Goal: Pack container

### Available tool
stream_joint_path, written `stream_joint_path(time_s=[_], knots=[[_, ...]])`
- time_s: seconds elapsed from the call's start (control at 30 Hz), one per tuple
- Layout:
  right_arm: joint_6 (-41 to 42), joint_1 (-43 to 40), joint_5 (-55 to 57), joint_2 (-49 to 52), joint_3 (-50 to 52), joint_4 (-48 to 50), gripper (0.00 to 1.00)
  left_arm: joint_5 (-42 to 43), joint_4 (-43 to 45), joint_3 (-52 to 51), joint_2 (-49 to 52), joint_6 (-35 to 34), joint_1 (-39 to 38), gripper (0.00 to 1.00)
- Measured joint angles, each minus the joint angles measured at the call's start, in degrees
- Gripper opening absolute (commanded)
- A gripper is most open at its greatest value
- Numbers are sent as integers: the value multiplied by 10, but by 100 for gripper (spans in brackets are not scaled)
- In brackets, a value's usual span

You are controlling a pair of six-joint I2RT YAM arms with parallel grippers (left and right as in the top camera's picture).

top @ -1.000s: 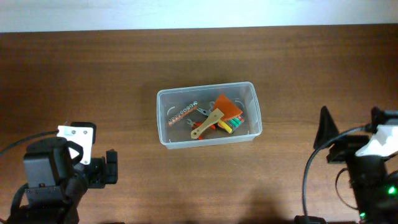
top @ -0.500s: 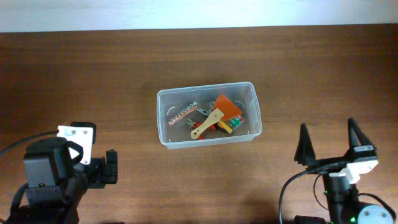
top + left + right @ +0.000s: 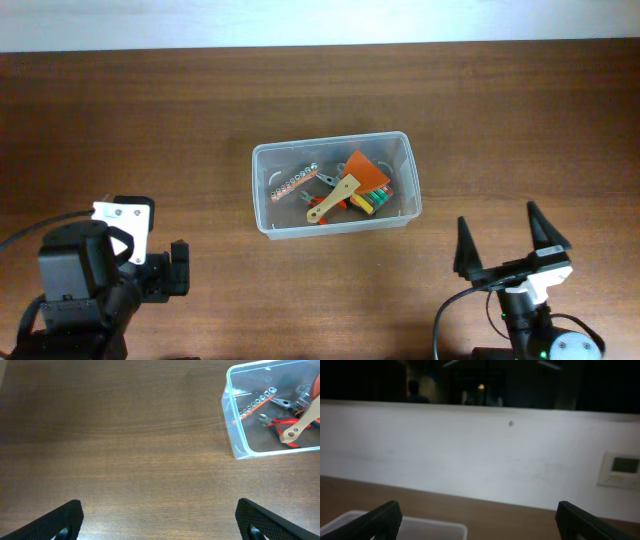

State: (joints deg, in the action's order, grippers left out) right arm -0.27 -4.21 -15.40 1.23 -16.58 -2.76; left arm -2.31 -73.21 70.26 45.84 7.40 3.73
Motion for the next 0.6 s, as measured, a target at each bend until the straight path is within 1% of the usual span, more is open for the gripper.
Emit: stream_joint_path(time_s=[0.3, 0.6], knots=[[0, 18, -2, -3, 52, 37, 99, 0, 0, 0, 0, 0, 0, 99], [-4, 18, 3, -3, 95, 43, 99, 0, 0, 0, 0, 0, 0, 99]])
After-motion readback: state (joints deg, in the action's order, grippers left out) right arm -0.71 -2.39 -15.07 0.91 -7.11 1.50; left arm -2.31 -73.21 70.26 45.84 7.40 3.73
